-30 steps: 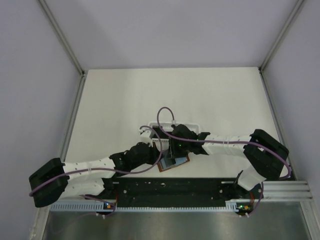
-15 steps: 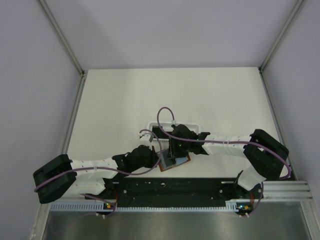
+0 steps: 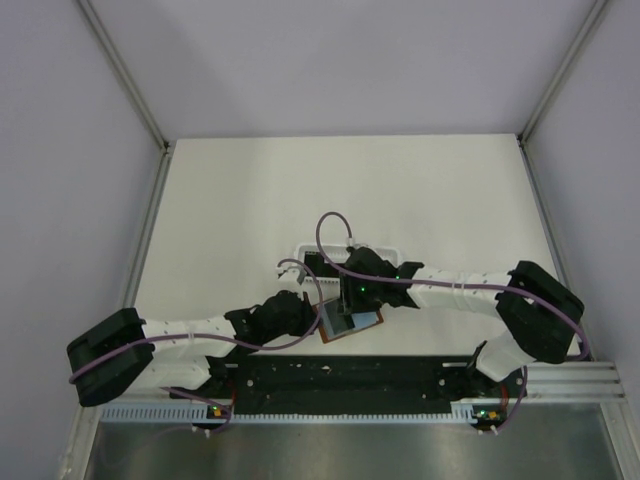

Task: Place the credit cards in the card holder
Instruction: Insert the credit card into the card holder.

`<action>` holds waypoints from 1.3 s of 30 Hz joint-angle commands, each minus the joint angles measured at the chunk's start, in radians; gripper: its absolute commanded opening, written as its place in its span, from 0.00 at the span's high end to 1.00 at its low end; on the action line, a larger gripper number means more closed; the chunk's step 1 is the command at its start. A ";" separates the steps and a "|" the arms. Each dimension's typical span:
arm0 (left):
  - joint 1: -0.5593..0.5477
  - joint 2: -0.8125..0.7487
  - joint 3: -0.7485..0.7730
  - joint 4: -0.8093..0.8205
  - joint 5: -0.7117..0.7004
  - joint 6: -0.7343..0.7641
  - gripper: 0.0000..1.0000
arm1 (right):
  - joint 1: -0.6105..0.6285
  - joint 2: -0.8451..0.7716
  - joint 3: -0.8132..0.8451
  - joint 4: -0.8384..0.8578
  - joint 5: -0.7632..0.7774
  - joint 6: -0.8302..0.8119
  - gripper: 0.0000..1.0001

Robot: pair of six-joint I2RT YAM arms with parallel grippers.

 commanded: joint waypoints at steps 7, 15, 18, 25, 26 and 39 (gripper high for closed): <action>-0.006 0.025 -0.022 -0.052 -0.008 0.001 1.00 | 0.011 -0.036 0.053 -0.066 0.078 -0.042 0.62; -0.005 0.028 -0.019 -0.050 -0.009 0.002 1.00 | 0.011 0.004 0.054 -0.039 0.046 -0.048 0.83; -0.006 0.031 -0.019 -0.049 -0.009 0.002 1.00 | 0.013 0.015 0.050 -0.019 0.033 -0.044 0.89; -0.006 0.032 -0.019 -0.044 -0.006 0.002 1.00 | 0.011 0.047 0.034 0.033 -0.043 -0.028 0.94; -0.005 0.032 -0.021 -0.043 -0.006 0.001 1.00 | 0.011 0.052 0.031 0.043 -0.052 -0.024 0.94; -0.006 0.011 -0.021 -0.055 -0.014 -0.001 1.00 | 0.011 0.016 0.005 0.109 -0.090 -0.020 0.92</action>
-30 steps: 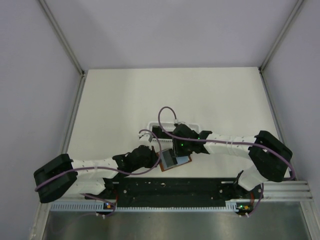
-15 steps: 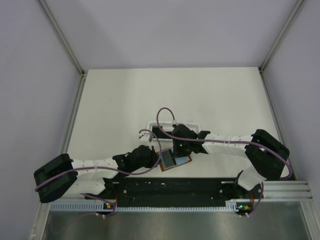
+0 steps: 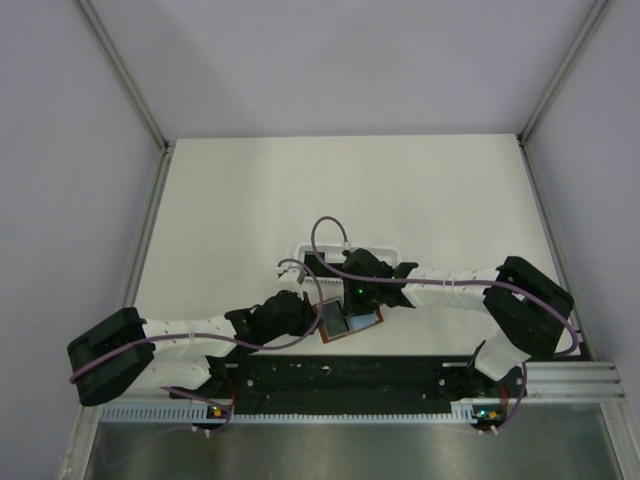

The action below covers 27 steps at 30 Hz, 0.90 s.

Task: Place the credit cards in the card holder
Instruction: Insert the credit card into the card holder, then pick up the credit card from the storage box.

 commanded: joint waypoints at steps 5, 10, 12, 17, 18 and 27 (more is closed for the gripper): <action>-0.006 -0.070 -0.005 -0.133 -0.052 -0.007 1.00 | 0.010 -0.159 0.033 -0.020 0.116 -0.053 0.77; -0.006 -0.179 0.059 -0.251 -0.136 0.034 1.00 | -0.065 -0.233 0.039 -0.037 0.135 -0.100 0.71; -0.003 -0.216 0.087 -0.276 -0.178 0.059 1.00 | -0.111 -0.241 0.047 -0.031 0.108 -0.126 0.69; 0.021 -0.276 0.153 -0.285 -0.241 0.139 0.90 | -0.173 -0.215 0.114 -0.019 0.053 -0.225 0.63; 0.040 -0.279 0.165 -0.281 -0.242 0.154 0.84 | -0.173 -0.203 0.133 -0.017 0.048 -0.241 0.63; 0.359 -0.173 0.242 -0.161 -0.100 0.246 0.63 | -0.174 -0.045 0.210 0.135 -0.021 -0.234 0.46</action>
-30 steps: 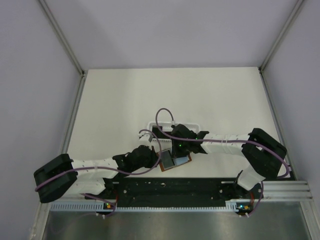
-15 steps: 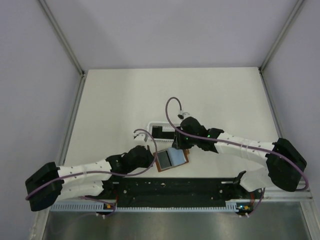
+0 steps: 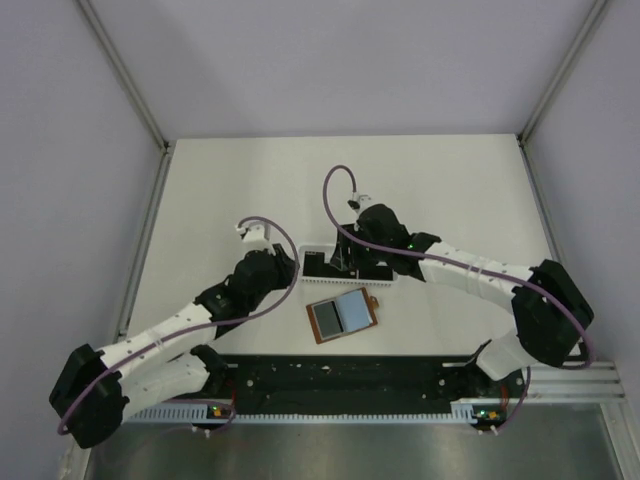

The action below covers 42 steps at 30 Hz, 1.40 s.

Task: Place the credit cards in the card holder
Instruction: Pick up the credit card from the storage box.

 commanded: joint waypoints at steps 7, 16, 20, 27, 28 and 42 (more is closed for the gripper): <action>0.164 0.229 0.126 0.102 0.050 0.143 0.49 | -0.003 0.162 0.057 0.199 -0.084 0.039 0.41; 0.190 0.404 0.166 0.155 0.087 0.166 0.47 | -0.023 0.153 0.022 0.227 -0.094 0.061 0.39; 0.191 0.454 0.172 0.178 0.100 0.171 0.51 | -0.029 0.146 0.008 0.236 -0.099 0.065 0.39; 0.200 0.524 0.179 0.208 0.120 0.162 0.70 | -0.048 0.147 -0.005 0.253 -0.130 0.084 0.39; 0.202 0.528 0.175 0.213 0.123 0.157 0.74 | -0.054 0.147 -0.013 0.261 -0.134 0.090 0.39; 0.200 0.481 -0.029 0.513 0.226 0.091 1.00 | -0.082 0.187 -0.094 0.445 -0.243 0.151 0.40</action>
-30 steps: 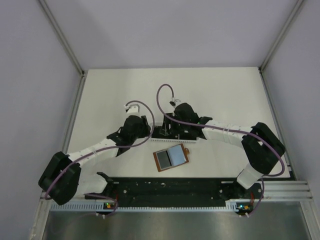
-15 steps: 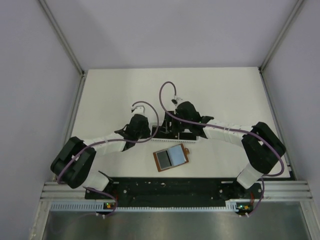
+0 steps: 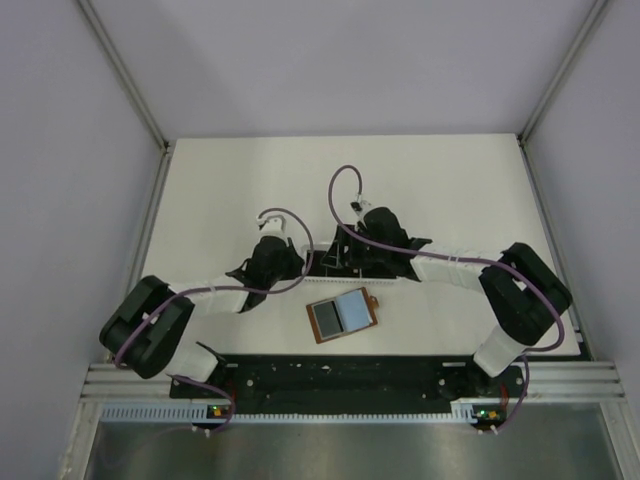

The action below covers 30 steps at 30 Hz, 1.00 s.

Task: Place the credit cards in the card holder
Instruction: Pick up the credit card from the storage box.

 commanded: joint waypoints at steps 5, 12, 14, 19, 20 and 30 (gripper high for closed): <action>-0.010 -0.078 -0.191 0.352 0.060 -0.043 1.00 | -0.005 0.033 -0.026 0.144 -0.023 0.014 0.40; -0.021 -0.116 -0.237 0.410 0.046 -0.060 1.00 | -0.005 0.080 -0.039 0.217 -0.010 0.034 0.41; -0.024 -0.116 -0.238 0.410 0.045 -0.064 1.00 | -0.005 0.100 -0.042 0.245 -0.008 0.046 0.42; -0.030 -0.116 -0.238 0.416 0.046 -0.083 1.00 | -0.003 0.138 -0.042 0.294 -0.004 0.072 0.44; -0.030 -0.118 -0.238 0.418 0.048 -0.084 1.00 | -0.003 0.146 -0.039 0.299 -0.002 0.077 0.44; -0.033 -0.121 -0.234 0.415 0.053 -0.083 1.00 | 0.006 0.214 -0.007 0.346 -0.052 0.109 0.45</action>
